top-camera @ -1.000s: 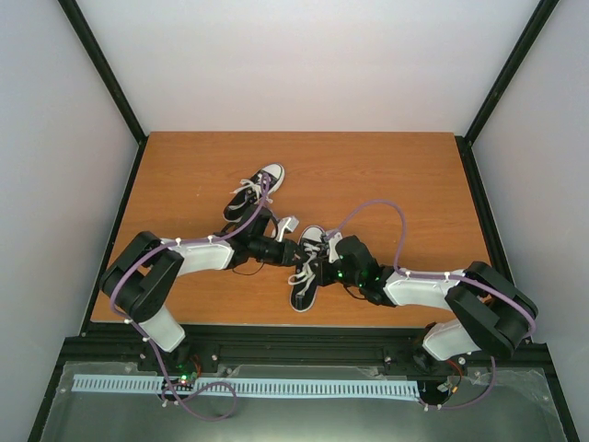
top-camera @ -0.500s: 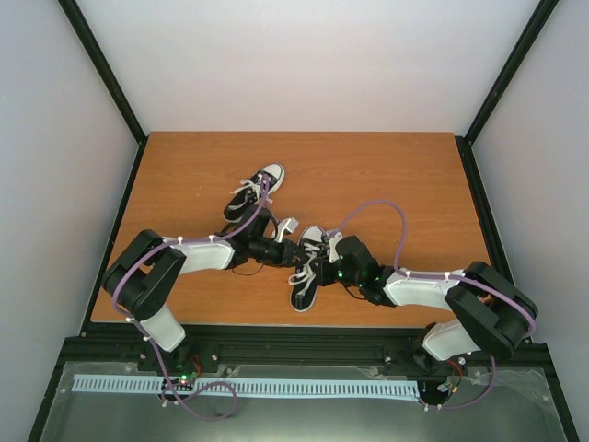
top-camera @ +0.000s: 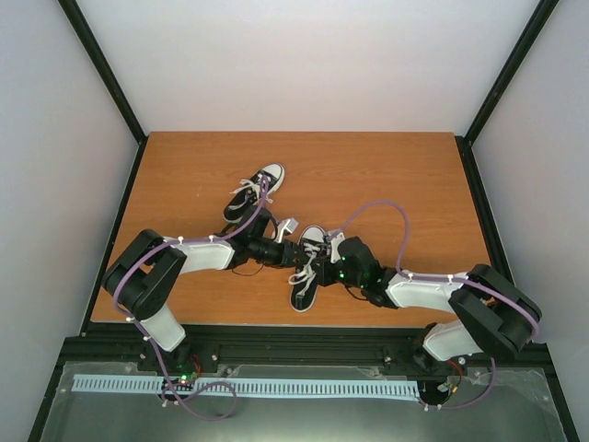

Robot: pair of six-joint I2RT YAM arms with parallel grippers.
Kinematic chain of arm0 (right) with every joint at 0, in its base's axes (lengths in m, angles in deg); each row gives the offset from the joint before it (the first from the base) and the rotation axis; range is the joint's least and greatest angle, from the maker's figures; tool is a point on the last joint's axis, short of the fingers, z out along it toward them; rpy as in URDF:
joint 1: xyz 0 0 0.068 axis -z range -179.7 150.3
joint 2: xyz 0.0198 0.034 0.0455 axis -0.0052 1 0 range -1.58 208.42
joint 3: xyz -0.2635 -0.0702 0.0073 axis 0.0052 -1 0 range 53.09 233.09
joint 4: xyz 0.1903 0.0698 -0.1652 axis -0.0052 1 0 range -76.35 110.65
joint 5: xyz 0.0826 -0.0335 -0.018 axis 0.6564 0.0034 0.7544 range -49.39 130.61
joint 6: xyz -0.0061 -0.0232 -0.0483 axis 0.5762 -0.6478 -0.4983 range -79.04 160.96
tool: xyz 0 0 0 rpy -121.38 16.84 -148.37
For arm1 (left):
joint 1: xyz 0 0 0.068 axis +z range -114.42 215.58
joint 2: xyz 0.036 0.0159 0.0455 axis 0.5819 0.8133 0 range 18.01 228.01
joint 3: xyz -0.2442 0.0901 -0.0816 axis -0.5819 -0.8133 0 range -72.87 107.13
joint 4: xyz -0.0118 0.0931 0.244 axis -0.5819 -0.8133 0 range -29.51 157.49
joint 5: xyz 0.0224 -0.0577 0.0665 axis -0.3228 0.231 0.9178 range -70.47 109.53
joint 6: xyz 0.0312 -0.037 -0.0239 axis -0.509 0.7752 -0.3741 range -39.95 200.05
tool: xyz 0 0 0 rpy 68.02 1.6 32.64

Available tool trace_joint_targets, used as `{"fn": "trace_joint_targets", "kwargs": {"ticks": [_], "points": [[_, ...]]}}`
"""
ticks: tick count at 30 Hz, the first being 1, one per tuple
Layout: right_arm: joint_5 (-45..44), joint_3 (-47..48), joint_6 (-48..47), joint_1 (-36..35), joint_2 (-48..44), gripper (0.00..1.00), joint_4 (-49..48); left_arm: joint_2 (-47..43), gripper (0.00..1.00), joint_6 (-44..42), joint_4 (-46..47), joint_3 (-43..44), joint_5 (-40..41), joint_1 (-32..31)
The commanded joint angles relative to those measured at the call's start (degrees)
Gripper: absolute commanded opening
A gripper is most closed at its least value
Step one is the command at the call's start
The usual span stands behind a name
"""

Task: Tie the shoes
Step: Cross the shoelace with the shoelace.

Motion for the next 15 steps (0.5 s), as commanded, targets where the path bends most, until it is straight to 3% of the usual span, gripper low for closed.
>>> {"fn": "trace_joint_targets", "kwargs": {"ticks": [1,9,15], "points": [[-1.23,-0.99,0.29,-0.47,-2.44,0.03,-3.57,-1.47,0.30,1.12,1.76,-0.65,0.46,0.22],[-0.67,-1.51,0.39,-0.46,-2.11,0.03,-4.60,-1.61,0.30,2.26,2.95,-0.21,-0.73,0.20],[0.79,-1.71,0.68,-0.47,-1.46,0.03,-6.84,-0.96,0.23,2.97,4.12,-0.18,-2.14,0.20]]}}
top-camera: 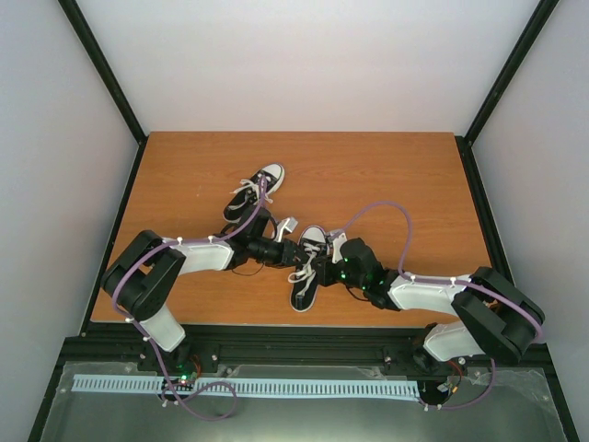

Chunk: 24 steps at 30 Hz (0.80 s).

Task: Tie the shoes
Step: Cross the shoelace with the shoelace.

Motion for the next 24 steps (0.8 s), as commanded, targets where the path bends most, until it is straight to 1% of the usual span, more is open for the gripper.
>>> {"fn": "trace_joint_targets", "kwargs": {"ticks": [1,7,9,11,17,21,23,24], "points": [[1.22,-0.47,0.52,-0.47,0.20,0.03,-5.52,-0.47,0.22,1.23,2.90,0.44,-2.03,0.20],[1.27,-0.69,0.58,-0.47,0.34,0.03,-5.64,-0.42,0.11,1.60,3.43,0.36,-2.09,0.20],[1.20,-0.76,0.53,-0.45,0.30,0.03,-5.54,-0.36,0.05,1.85,3.57,0.36,-2.12,0.20],[1.02,-0.85,0.44,-0.47,0.45,0.03,-5.45,-0.40,0.01,1.81,3.49,0.35,-1.96,0.22],[0.89,-0.88,0.31,-0.45,0.39,0.03,-5.38,-0.46,0.01,2.12,3.53,0.36,-1.79,0.20],[-0.03,-0.74,0.18,-0.47,-0.17,0.03,-3.53,-1.37,0.01,3.06,3.25,-0.15,0.20,0.20],[-1.03,-0.68,-0.29,-0.47,-1.14,0.07,-1.31,-1.52,0.01,3.42,2.35,-0.08,1.19,0.20],[-1.51,-0.70,-0.63,-0.47,-1.86,0.12,-0.15,-1.49,0.01,3.51,1.81,0.08,1.50,0.20]]}}
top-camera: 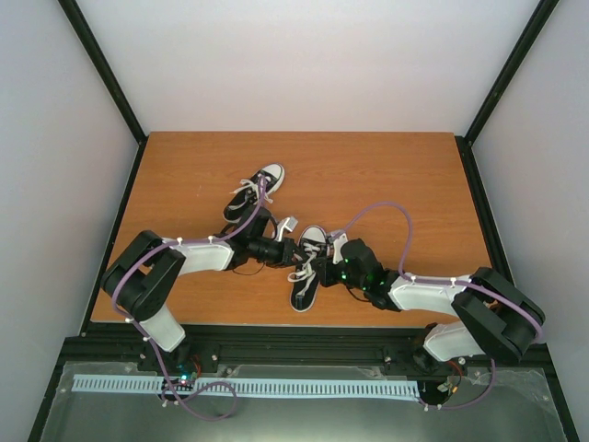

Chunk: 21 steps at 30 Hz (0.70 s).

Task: Tie the shoes
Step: Cross the shoelace with the shoelace.

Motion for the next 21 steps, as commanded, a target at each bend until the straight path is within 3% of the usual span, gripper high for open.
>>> {"fn": "trace_joint_targets", "kwargs": {"ticks": [1,4,8,14,21], "points": [[-1.96,-0.16,-0.97,-0.50,-2.92,0.19,2.13,-1.36,0.01,1.34,-0.08,0.29,2.23,0.24],[-3.36,-0.66,-2.30,-0.50,-6.52,0.45,6.38,-0.97,0.01,1.94,-0.84,0.41,2.92,0.20],[-5.66,-0.89,-5.16,-1.41,-12.44,0.59,11.68,-0.76,0.01,2.90,-1.95,0.81,4.55,0.20],[-18.18,5.19,-11.07,-10.20,-14.78,0.60,21.51,0.26,0.01,4.74,-4.12,1.72,6.13,0.20],[-27.79,17.71,-14.34,-20.15,-2.73,0.44,31.26,1.61,0.01,6.80,-4.85,2.88,6.00,0.20]]}}
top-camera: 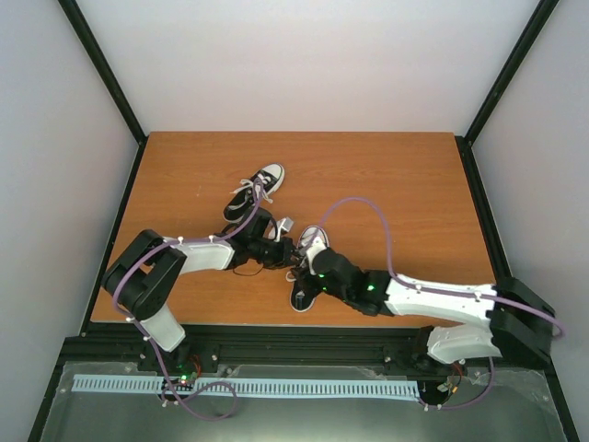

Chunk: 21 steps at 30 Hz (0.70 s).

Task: Tie the shoes
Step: Cross the shoelace with the shoelace.

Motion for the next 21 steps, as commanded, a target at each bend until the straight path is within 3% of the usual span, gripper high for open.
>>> {"fn": "trace_joint_targets", "kwargs": {"ticks": [1,9,21], "points": [[-10.02,8.60,-3.05,-5.63,9.44,0.42,8.87,1.71,0.01,2.13,-1.29,2.80,0.10,0.20],[-18.50,18.16,0.19,-11.33,24.37,0.33,14.55,2.50,0.01,2.39,-1.60,3.61,-0.59,0.29],[-28.67,22.05,4.76,-12.27,32.13,0.43,19.35,2.04,0.01,2.41,-1.98,2.89,-2.05,1.34]]}}
